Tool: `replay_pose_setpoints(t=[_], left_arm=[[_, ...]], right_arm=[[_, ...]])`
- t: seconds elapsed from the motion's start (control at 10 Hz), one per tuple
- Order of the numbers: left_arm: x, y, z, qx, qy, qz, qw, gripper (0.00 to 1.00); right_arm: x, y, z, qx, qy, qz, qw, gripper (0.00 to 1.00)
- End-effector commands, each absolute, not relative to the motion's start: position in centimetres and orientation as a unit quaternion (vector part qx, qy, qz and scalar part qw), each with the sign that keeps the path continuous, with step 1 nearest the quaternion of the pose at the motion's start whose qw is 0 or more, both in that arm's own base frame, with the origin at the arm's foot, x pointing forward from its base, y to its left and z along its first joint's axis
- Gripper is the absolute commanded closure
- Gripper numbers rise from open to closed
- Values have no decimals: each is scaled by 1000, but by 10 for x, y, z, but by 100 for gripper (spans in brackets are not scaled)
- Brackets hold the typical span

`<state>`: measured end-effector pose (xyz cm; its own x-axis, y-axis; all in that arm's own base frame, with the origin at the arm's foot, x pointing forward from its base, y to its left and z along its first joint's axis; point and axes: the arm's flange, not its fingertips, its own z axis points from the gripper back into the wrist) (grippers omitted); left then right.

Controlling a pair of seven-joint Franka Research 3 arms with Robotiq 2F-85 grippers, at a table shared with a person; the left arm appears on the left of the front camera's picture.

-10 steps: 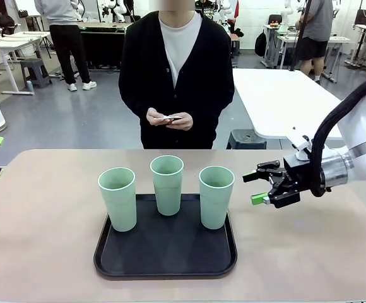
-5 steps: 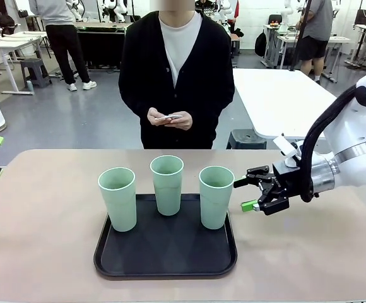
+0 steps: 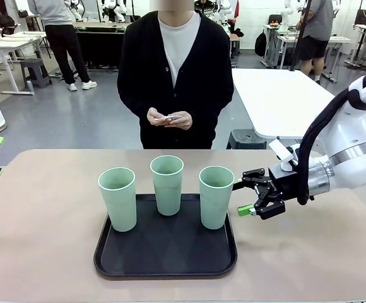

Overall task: Place coasters on the table and set cups on them.
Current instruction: Pick up one Reusable plastic cup and place it on a coaster set by the human.

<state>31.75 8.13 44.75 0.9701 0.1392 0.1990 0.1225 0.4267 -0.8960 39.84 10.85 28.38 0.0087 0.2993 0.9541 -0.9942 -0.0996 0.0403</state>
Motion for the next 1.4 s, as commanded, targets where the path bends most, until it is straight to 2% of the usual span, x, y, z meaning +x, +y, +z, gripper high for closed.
replay_pose_setpoints(t=[0.0, 1.3], left_arm=[[317, 83, 448, -539, -126, 4, 833, 0], [317, 83, 448, -539, -126, 4, 833, 0]], right_arm=[[401, 122, 271, 442, -400, 588, 546, 0], [424, 147, 256, 433, -415, 565, 567, 0]])
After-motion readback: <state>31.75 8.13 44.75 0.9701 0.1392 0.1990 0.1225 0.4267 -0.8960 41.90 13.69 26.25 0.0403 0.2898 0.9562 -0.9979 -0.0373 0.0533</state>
